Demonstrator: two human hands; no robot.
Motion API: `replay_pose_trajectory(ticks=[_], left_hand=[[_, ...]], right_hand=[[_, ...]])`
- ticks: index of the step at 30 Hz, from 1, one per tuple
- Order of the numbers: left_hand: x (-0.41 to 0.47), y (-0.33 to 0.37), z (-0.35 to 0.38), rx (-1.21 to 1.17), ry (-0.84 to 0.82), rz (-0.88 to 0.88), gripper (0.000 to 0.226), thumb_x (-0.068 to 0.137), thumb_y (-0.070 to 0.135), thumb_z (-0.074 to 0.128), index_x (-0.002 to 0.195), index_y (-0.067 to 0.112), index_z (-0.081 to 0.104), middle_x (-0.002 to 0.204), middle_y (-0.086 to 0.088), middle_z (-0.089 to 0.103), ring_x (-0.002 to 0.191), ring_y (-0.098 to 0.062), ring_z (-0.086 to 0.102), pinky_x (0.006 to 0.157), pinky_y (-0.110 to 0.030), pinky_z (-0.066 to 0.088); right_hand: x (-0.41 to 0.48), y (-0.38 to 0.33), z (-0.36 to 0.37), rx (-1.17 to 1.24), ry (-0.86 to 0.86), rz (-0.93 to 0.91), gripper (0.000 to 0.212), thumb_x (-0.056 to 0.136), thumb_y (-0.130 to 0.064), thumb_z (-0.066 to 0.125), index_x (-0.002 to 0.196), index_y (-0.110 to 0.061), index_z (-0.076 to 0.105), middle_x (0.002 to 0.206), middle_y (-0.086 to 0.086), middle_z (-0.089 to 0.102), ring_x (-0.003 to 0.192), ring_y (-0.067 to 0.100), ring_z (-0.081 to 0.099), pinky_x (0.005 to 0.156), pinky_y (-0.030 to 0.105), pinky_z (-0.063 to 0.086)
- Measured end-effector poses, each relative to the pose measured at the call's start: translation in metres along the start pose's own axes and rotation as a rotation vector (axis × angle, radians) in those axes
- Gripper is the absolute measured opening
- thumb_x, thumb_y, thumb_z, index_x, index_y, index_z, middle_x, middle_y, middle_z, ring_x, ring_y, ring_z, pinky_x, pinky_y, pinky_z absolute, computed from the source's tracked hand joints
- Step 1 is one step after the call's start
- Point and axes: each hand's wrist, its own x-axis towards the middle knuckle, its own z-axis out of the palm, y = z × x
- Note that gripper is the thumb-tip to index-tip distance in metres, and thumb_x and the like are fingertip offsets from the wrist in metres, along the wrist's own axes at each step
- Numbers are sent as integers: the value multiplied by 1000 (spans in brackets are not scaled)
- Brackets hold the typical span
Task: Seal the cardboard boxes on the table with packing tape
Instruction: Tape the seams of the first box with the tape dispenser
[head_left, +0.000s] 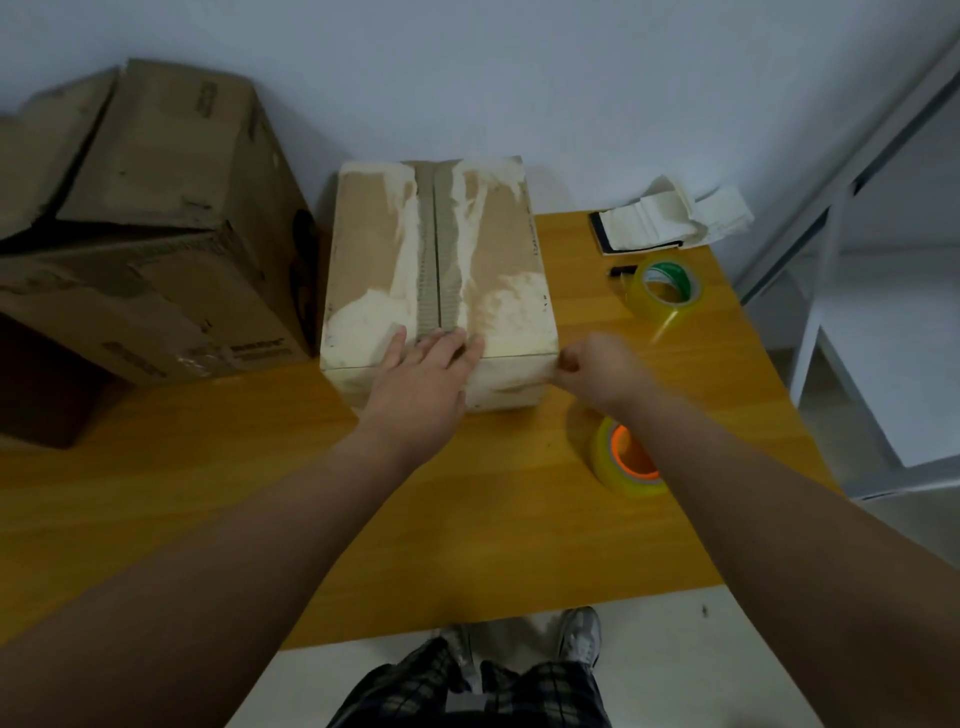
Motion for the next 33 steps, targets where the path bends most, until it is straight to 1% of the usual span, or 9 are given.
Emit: replay_pose_trajectory(ticks=[3, 6, 8, 10, 14, 19, 24, 29, 33], left_hand=[[1, -1, -3, 2, -4, 7, 60, 98, 27, 38, 151, 27, 8, 157, 2, 16, 144, -18, 12, 110, -41, -16], [2, -1, -6, 1, -13, 8, 60, 98, 26, 38, 151, 27, 8, 157, 2, 16, 144, -17, 12, 109, -43, -17], [2, 0, -7, -1, -20, 9, 60, 98, 25, 38, 151, 27, 8, 157, 2, 15, 144, -18, 11, 109, -43, -18], [2, 1, -7, -11, -31, 6, 60, 98, 25, 38, 151, 27, 8, 157, 2, 14, 144, -18, 10, 109, -43, -17], [0, 0, -4, -15, -29, 6, 62, 98, 25, 38, 151, 28, 6, 158, 3, 12, 145, -18, 8, 111, -44, -15], [3, -4, -3, -59, -26, 19, 61, 98, 25, 41, 151, 28, 10, 157, 2, 16, 143, -20, 12, 115, -42, -5], [8, -20, -2, -81, 56, 122, 53, 97, 26, 44, 147, 27, 27, 148, 0, 33, 134, -21, 26, 111, -37, 18], [-8, -61, 8, -52, 17, 153, 55, 102, 24, 33, 150, 25, 7, 157, 7, 5, 142, -6, -3, 116, -30, -4], [-43, -118, 7, -59, 0, -33, 72, 96, 30, 49, 147, 27, -1, 155, 8, 2, 141, -8, -2, 115, -32, 1]], right_hand=[[2, -3, -4, 18, -17, 33, 44, 87, -36, 65, 55, -10, 51, 50, 1, 39, 50, 17, 37, 46, 30, 23], [-4, 0, -7, 251, 28, 36, 50, 86, -44, 66, 62, 0, 61, 50, 2, 32, 47, 15, 28, 49, 30, 20], [-12, 2, -7, 424, 68, 51, 40, 85, -47, 66, 62, -14, 69, 50, 6, 49, 48, 19, 40, 52, 30, 28], [-15, 0, -1, 447, 70, 61, 31, 85, -45, 66, 83, -16, 75, 76, 15, 70, 64, 27, 61, 58, 33, 42], [-6, -10, 13, 237, 50, 75, 37, 85, -41, 68, 109, -13, 68, 100, 1, 70, 85, 18, 63, 68, 33, 52], [-9, -5, 14, 490, 151, 46, 40, 85, -37, 68, 119, -16, 65, 108, -3, 69, 97, 15, 64, 72, 25, 51], [-16, -14, 25, 169, 331, -249, 54, 98, -21, 50, 148, -18, 30, 155, 2, 27, 141, 15, 23, 112, 34, 28], [-21, -7, 38, -120, 297, -255, 62, 100, -5, 40, 151, -25, 12, 158, -8, 6, 144, 18, 16, 115, 39, 22], [-24, -6, 33, -263, 241, -222, 68, 98, -27, 44, 152, -29, 3, 159, -10, 1, 146, 20, 10, 117, 43, 9]])
